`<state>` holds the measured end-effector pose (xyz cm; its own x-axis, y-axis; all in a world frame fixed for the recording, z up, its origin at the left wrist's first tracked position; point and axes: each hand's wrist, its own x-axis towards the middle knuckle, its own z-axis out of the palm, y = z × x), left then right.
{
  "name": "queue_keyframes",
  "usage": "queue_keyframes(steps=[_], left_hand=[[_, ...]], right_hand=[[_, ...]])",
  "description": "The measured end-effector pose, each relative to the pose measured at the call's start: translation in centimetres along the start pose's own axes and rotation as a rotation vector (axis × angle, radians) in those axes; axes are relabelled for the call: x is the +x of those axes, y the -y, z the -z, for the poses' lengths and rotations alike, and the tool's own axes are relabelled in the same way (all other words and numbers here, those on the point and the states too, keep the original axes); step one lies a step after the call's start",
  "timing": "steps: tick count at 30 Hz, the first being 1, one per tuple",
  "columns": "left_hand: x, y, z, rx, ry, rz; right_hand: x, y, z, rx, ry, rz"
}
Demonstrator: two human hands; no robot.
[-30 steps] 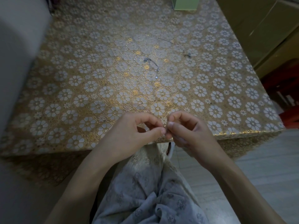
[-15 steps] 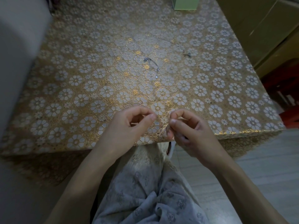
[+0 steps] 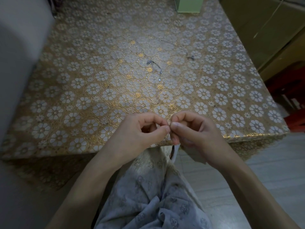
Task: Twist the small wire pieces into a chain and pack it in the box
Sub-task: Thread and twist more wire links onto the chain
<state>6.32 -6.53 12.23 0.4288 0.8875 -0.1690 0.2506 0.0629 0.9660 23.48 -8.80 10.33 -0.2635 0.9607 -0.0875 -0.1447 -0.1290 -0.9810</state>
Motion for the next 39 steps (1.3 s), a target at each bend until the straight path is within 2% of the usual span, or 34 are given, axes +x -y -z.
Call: queue_keyframes(steps=[8,15,20,24,31,39], left_hand=[[0.2,0.2,-0.1,0.113,0.05,-0.065],[0.2,-0.1,0.3,-0.02,0.105,-0.028],[0.1,0.0,-0.3,-0.175,0.034,0.055],[0.1,0.1,-0.6,-0.269,-0.023,0.101],[-0.2,-0.2,-0.2,-0.037,-0.032,0.068],[-0.3,-0.3,-0.3,0.003,-0.001,0.101]], right_hand=[[0.1,0.0,0.0,-0.017,0.031,-0.032],[0.1,-0.1,0.1,-0.032,0.094,-0.052],[0.1,-0.1,-0.1,-0.08,0.158,-0.067],[0.3,-0.2,-0.1,-0.143,0.125,-0.078],[-0.1,-0.1,0.3,-0.154,0.098,-0.053],[-0.3,1.0,0.4,-0.246,0.071,-0.096]])
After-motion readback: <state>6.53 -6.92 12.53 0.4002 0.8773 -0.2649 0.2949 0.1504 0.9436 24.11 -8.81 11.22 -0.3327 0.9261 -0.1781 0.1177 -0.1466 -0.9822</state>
